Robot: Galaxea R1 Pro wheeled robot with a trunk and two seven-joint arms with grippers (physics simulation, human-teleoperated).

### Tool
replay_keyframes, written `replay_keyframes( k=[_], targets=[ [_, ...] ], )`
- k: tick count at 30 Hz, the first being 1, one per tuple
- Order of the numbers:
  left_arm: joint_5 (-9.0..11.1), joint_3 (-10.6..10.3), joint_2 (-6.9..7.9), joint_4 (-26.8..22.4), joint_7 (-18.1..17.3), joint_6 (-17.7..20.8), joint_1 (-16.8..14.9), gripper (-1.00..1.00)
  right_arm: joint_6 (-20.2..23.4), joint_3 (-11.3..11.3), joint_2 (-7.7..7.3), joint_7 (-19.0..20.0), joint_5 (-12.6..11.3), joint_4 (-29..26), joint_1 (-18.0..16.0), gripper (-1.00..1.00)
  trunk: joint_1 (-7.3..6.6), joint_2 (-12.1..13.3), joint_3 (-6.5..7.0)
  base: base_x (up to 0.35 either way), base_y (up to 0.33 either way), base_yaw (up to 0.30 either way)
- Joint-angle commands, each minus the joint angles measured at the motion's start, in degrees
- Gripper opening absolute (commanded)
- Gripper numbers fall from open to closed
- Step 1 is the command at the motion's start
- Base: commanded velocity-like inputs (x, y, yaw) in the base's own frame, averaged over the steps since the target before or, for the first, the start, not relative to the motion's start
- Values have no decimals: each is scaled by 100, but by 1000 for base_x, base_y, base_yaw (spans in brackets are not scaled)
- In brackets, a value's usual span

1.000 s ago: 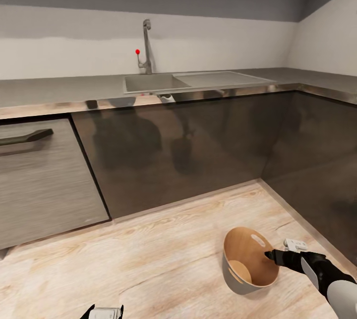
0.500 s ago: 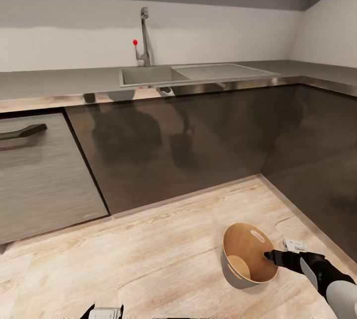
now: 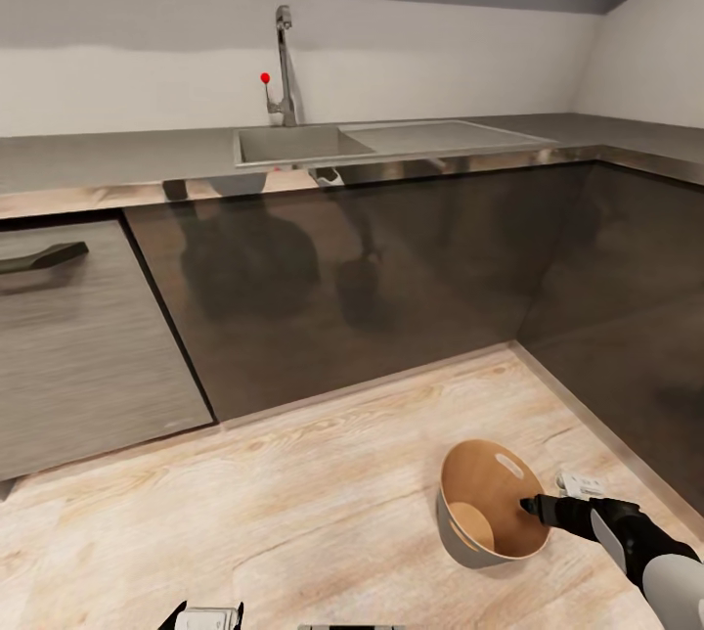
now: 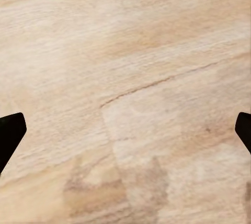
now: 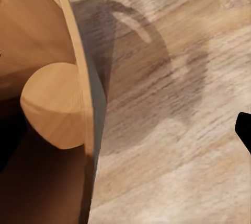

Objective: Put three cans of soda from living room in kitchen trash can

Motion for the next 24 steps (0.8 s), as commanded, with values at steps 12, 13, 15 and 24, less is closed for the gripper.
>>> replay_keyframes(
  k=[12, 13, 15, 24],
  targets=[
    [9, -3, 3, 0, 0, -4, 4, 100, 0, 34, 0, 0, 0, 0, 0, 100, 0, 0, 0, 63, 15, 0],
    [7, -4, 2, 0, 0, -4, 4, 100, 0, 35, 0, 0, 0, 0, 0, 100, 0, 0, 0, 8, 2, 0],
    [5, -6, 1, 0, 0, -4, 4, 100, 0, 35, -3, 0, 0, 0, 0, 100, 0, 0, 0, 6, 1, 0],
    [-9, -3, 0, 3, 0, -4, -2, 100, 0, 36, -2, 0, 1, 2, 0, 100, 18, -9, -155, 1, 0, 0]
  ],
)
